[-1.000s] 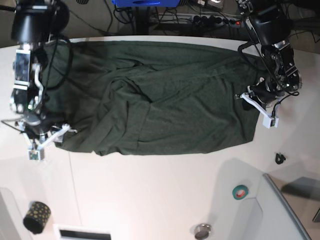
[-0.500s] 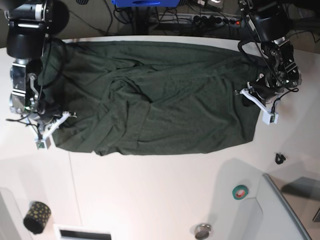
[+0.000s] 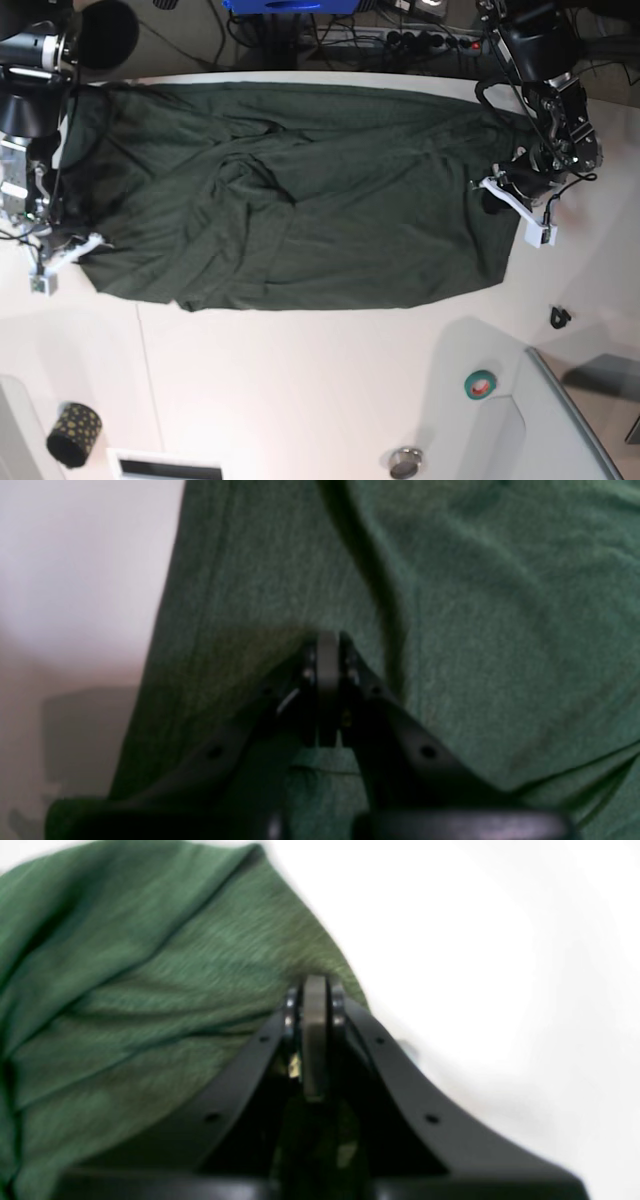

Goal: Layout the t-shirt on the table in an organized manner, then fold the t-shirt properly
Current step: 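Grasp the shirt edge with the left gripper near its corner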

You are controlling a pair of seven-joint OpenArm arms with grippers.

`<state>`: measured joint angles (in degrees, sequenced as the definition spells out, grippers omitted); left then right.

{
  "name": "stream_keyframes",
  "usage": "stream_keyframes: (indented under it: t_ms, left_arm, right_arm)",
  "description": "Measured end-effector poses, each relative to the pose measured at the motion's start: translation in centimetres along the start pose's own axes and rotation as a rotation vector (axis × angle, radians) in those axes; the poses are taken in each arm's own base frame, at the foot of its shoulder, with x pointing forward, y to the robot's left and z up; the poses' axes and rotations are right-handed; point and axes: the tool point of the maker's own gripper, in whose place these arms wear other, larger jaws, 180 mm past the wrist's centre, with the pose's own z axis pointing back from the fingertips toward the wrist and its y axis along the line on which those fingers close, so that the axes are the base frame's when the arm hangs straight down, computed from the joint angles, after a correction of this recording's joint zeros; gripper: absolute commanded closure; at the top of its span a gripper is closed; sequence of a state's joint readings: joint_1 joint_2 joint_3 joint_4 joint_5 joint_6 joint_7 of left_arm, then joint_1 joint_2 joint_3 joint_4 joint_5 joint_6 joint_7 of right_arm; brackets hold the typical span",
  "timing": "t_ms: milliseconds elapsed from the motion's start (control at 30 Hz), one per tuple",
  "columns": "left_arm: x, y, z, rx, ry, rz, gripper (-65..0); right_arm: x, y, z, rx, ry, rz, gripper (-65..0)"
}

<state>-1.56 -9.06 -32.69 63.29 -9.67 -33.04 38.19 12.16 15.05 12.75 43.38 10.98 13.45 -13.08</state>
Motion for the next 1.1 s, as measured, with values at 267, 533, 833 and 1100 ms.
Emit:
stream_keyframes:
  t_ms: [267,533,833,1100]
  left_arm:
    - [0.1,-0.1,0.2,0.002,0.003,-0.013,0.0]
    - [1.4,0.2,2.2,0.038,-0.042,-0.073,0.0]
    - [7.1,1.5,2.3,0.023,-0.161,0.039,0.0]
    - [7.0,2.6,-1.2,0.051,-0.037,0.128,-38.2]
  right_arm:
    - [-0.2,-0.5,0.7,-0.025,0.01,0.031,-0.3]
    - [4.6,3.8,5.8,0.042,-0.215,0.141,-0.5]
    - [0.5,8.2,7.0,0.16,-0.129,0.237,-0.2]
    - [-1.1,7.9,7.2,0.159,-0.101,0.247,-0.2]
